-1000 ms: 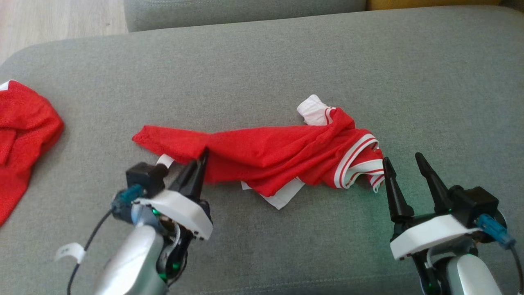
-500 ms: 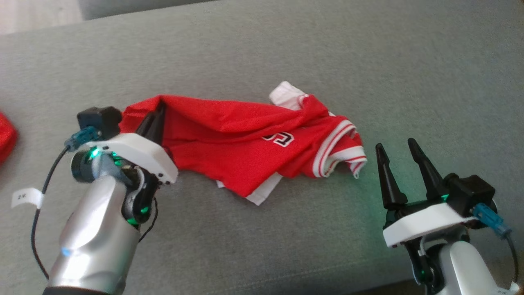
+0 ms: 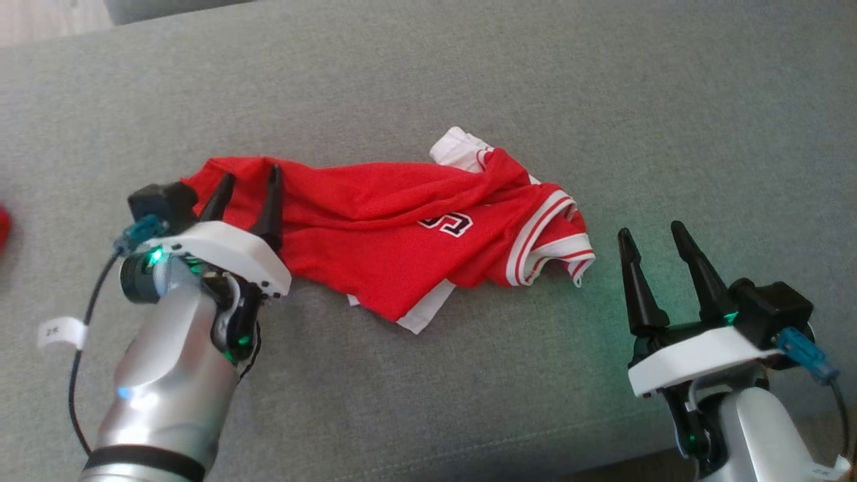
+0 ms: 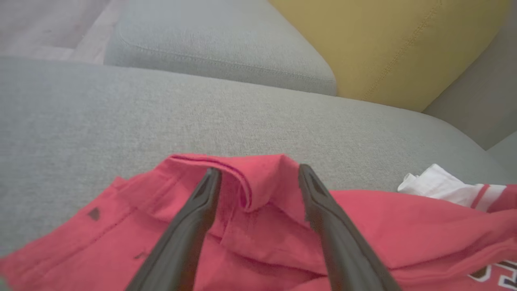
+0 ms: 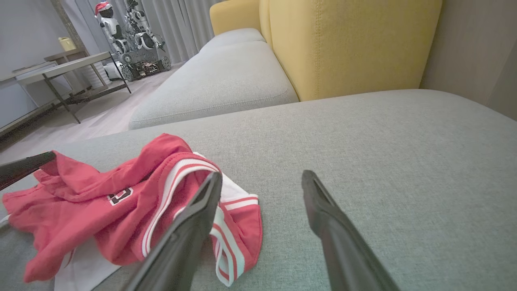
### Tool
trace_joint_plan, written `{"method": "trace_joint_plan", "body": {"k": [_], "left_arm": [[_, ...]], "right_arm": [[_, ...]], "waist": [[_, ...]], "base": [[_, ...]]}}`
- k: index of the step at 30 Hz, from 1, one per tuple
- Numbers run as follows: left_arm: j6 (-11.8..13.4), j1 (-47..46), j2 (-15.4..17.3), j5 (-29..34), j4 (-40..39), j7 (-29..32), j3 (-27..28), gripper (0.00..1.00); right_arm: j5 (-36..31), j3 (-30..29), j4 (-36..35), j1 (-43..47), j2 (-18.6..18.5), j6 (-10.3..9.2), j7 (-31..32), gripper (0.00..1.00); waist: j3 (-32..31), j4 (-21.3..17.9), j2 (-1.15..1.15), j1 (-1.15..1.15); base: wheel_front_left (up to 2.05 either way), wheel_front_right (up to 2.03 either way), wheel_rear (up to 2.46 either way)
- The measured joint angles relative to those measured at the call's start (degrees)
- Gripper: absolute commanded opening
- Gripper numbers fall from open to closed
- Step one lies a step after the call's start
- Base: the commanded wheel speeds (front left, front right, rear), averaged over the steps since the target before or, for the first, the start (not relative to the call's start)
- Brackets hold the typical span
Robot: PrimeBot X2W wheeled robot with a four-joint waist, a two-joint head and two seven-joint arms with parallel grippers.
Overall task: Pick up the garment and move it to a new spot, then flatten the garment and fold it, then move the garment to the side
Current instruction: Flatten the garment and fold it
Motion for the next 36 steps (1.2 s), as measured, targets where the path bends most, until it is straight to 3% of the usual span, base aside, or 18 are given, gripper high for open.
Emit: {"method": "trace_joint_plan", "body": {"k": [4,9,18,28,36], "left_arm": [[2.54,1.64,-0.02,3.60,-3.57,-1.41,-0.33,1.00],[6.26,9.50,0.46,10.03,-16.17,-1.43,1.54,1.00],[9.39,23.84,2.20,14.69,-29.63,-1.43,5.13,1.00],[11.76,34.51,2.89,15.10,-35.34,-1.40,5.25,1.00],[12.91,36.91,3.15,15.10,-38.67,-0.29,5.14,1.00]], "right_arm": [[-0.11,-0.22,0.00,0.02,0.01,0.00,-0.16,1.00],[-1.26,-0.80,-0.43,0.29,0.00,0.00,-0.15,1.00],[-3.35,-1.58,-1.68,1.05,0.00,0.00,0.71,1.00],[-3.98,-1.60,-2.65,5.41,0.00,0.00,2.23,1.00],[-4.09,-1.67,-3.60,7.35,0.00,0.00,3.25,1.00]], "waist": [[-1.13,1.01,0.00,0.00],[-2.72,2.67,0.00,0.00],[-6.51,5.35,0.00,0.00],[-10.72,6.49,0.00,0.00],[-12.02,6.84,0.00,0.00]], "base": [[0.00,0.00,0.00],[0.00,0.00,0.00],[0.00,0.00,0.00],[0.00,0.00,0.00],[0.00,0.00,0.00]]}}
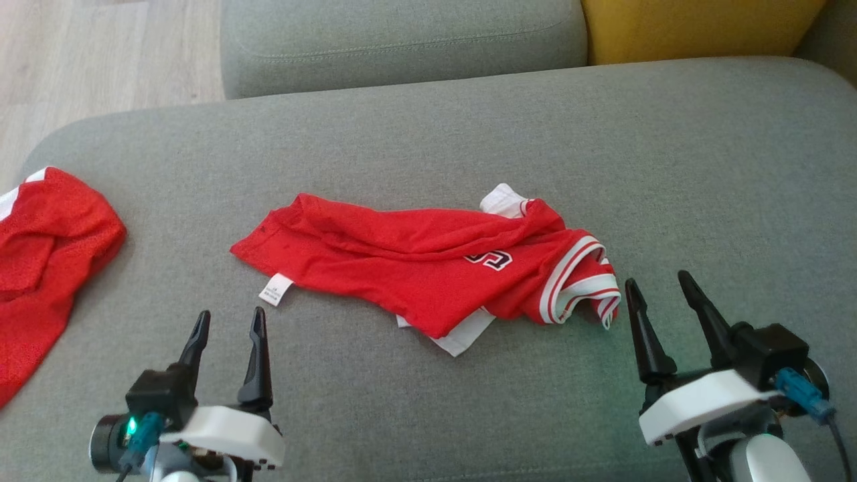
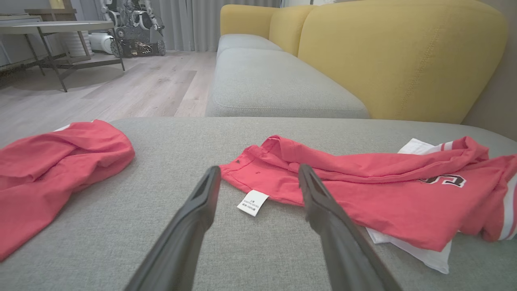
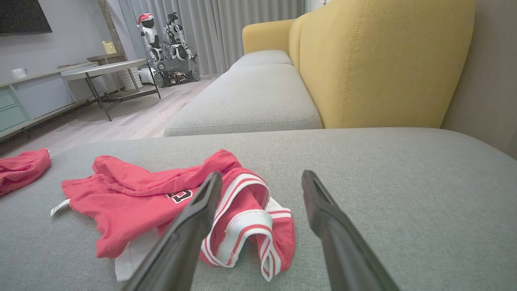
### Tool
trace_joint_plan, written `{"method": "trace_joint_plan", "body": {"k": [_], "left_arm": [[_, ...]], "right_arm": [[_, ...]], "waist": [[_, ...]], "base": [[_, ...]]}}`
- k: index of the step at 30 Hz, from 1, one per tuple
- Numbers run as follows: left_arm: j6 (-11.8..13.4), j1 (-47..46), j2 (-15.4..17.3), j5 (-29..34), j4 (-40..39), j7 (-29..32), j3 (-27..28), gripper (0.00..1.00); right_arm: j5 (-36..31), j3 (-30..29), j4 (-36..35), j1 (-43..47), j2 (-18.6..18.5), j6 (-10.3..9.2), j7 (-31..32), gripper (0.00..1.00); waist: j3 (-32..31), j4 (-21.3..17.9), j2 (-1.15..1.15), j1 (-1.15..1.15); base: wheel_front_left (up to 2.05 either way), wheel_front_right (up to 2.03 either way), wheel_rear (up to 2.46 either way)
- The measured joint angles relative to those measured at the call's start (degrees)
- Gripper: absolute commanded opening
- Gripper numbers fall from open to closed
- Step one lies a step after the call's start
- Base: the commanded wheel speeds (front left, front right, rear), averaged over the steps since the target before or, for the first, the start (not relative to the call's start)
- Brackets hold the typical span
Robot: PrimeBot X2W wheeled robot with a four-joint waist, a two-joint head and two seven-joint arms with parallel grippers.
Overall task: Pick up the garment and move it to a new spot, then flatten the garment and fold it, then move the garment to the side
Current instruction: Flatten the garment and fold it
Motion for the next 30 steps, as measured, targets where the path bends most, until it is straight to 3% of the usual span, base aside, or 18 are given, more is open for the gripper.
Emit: {"method": "trace_joint_plan", "body": {"k": [16,24,30], "left_arm": [[0.68,-0.02,0.15,0.00,-1.90,0.04,-0.52,1.00],[0.53,-2.54,0.11,0.00,-1.98,0.03,-1.37,1.00],[0.07,-4.89,-0.45,0.01,-1.41,-0.21,-2.27,1.00]], "right_arm": [[0.01,1.58,0.25,0.09,-0.02,0.00,0.73,1.00],[0.53,12.77,7.59,-0.65,-0.65,0.00,1.52,1.00],[1.66,19.83,16.26,-6.89,-1.51,0.00,1.07,1.00]], "waist": [[0.81,0.93,0.00,0.00],[3.14,3.54,0.00,0.00],[5.43,6.16,0.00,0.00]], "base": [[0.00,0.00,0.00],[0.00,0.00,0.00],[0.00,0.00,0.00]]}}
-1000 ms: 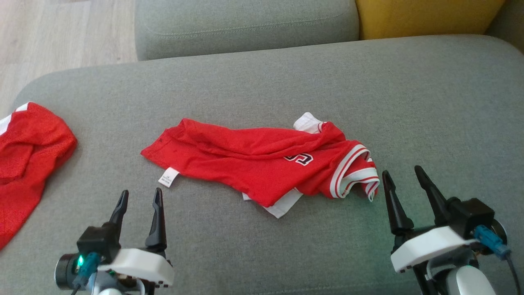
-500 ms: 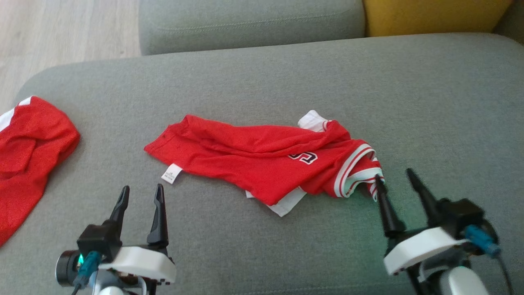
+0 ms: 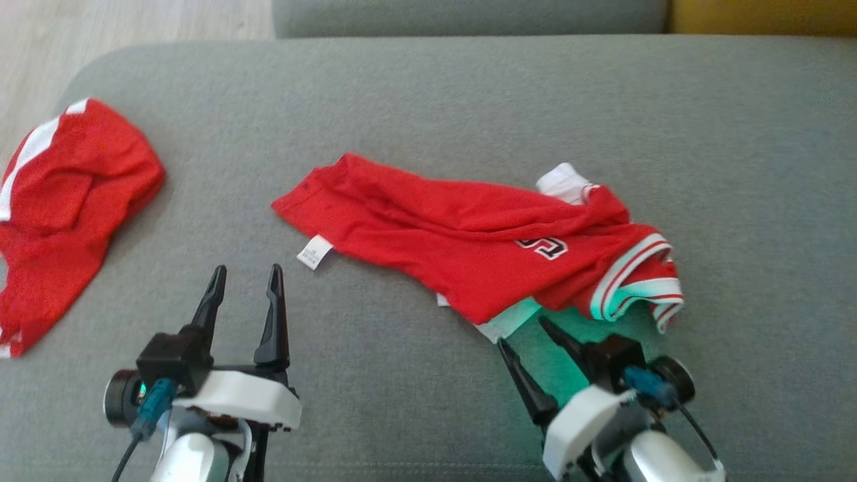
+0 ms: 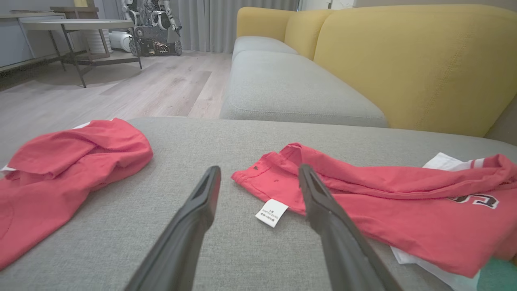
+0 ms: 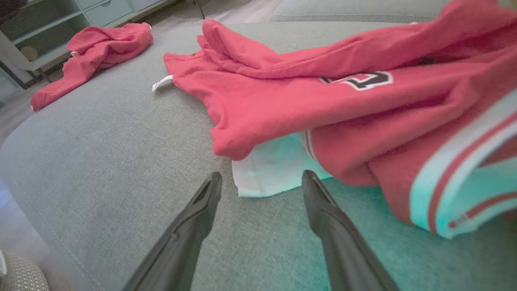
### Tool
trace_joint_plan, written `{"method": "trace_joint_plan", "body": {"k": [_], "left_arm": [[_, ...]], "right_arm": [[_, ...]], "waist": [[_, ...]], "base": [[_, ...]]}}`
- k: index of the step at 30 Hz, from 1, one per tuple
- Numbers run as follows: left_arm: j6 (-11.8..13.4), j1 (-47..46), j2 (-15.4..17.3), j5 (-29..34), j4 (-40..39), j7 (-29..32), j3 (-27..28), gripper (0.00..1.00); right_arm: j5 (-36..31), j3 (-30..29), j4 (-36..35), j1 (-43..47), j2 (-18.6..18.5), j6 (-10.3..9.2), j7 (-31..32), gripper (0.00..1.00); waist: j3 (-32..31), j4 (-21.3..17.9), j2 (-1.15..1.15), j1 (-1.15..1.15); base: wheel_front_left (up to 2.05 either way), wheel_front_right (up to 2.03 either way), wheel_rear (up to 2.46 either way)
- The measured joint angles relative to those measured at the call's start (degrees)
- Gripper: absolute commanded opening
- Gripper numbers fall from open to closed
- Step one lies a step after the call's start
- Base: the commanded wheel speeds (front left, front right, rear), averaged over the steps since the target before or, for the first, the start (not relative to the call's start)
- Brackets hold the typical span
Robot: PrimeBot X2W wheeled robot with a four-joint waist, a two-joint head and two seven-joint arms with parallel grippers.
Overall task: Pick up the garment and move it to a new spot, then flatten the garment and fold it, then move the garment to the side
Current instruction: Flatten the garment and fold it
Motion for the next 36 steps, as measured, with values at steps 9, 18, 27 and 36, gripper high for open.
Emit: {"method": "trace_joint_plan", "body": {"k": [9,18,27,36], "left_arm": [[-0.48,-1.89,-1.10,0.00,1.81,-0.74,0.01,1.00],[-0.98,-2.37,-1.25,0.09,2.44,-0.91,0.10,1.00],[-1.00,-2.37,-1.48,0.63,2.60,-0.92,0.43,1.00],[-1.46,-2.33,-1.60,0.96,2.13,-0.92,1.68,1.00]], "right_arm": [[-3.70,4.77,13.61,-8.30,-0.40,0.01,-1.97,1.00],[-1.88,3.82,17.35,-10.94,-0.03,0.01,-4.30,0.00],[-0.05,-3.63,9.20,-6.75,-0.59,0.01,-5.79,0.00],[-0.99,-15.55,-5.35,-2.05,-2.68,0.01,-2.01,0.00]], "waist": [[2.74,2.35,0.00,0.00],[2.71,1.28,0.00,0.00],[1.94,-1.10,0.00,0.00],[1.71,-3.70,0.00,0.00]], "base": [[0.00,0.00,0.00],[0.00,0.00,0.00],[0.00,0.00,0.00],[0.00,0.00,0.00]]}}
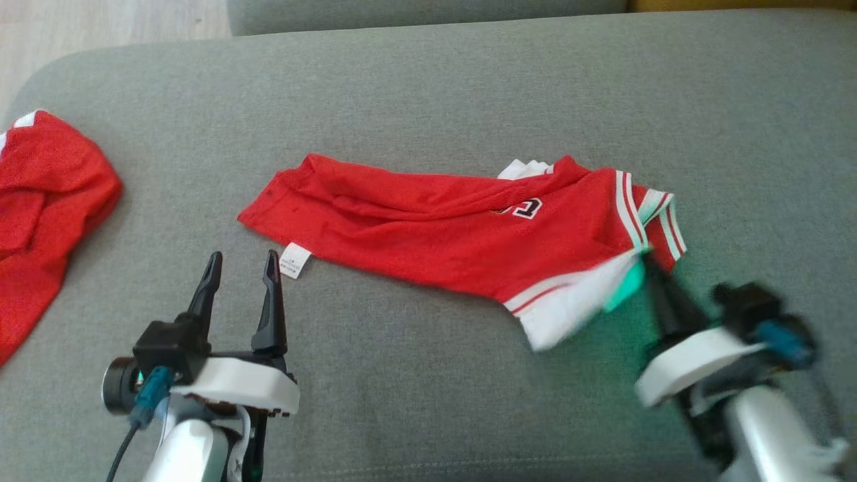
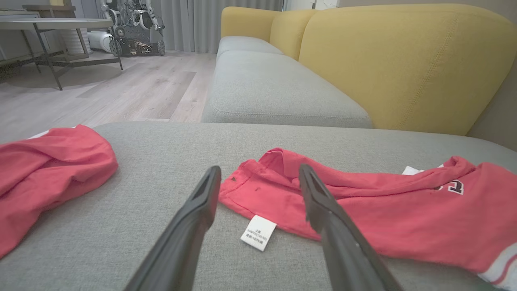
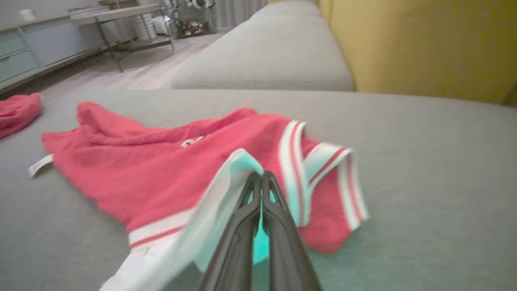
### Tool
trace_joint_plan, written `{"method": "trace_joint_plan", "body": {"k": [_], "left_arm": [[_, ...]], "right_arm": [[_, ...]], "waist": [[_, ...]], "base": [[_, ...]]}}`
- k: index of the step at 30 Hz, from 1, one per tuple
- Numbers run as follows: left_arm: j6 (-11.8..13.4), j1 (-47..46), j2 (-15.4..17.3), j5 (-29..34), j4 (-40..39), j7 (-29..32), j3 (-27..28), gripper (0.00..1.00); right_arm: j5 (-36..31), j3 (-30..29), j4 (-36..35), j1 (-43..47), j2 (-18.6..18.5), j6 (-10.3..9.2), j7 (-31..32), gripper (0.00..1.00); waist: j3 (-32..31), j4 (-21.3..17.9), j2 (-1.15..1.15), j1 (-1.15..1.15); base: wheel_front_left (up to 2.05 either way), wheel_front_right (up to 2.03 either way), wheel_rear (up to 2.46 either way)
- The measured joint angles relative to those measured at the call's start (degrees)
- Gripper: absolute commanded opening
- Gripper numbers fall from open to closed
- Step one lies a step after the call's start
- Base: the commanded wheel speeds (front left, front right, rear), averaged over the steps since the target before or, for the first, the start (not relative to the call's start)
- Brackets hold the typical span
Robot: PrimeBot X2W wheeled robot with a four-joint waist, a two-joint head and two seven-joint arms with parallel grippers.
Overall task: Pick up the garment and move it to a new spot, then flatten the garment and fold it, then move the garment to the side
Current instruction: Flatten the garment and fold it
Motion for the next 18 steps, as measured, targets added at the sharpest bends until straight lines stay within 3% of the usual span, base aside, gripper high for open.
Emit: {"method": "trace_joint_plan", "body": {"k": [8,17,18], "left_arm": [[-0.48,-0.01,-0.27,0.57,-0.14,0.00,0.16,1.00],[-0.98,-0.03,-0.63,0.62,0.07,0.00,0.20,1.00],[-0.99,-0.03,-0.70,0.62,0.10,0.00,0.25,1.00]], "right_arm": [[-1.44,-12.34,-3.60,-0.36,-2.25,0.00,3.12,0.00],[-0.31,-12.54,2.23,-0.30,-2.31,0.00,5.65,0.00],[-0.14,-12.52,2.81,-0.30,-1.91,0.00,5.66,0.24]], "waist": [[0.43,-0.74,0.00,0.00],[0.82,-0.09,0.00,0.00],[0.87,-0.10,0.00,0.00]], "base": [[0.00,0.00,0.00],[0.00,0.00,0.00],[0.00,0.00,0.00]]}}
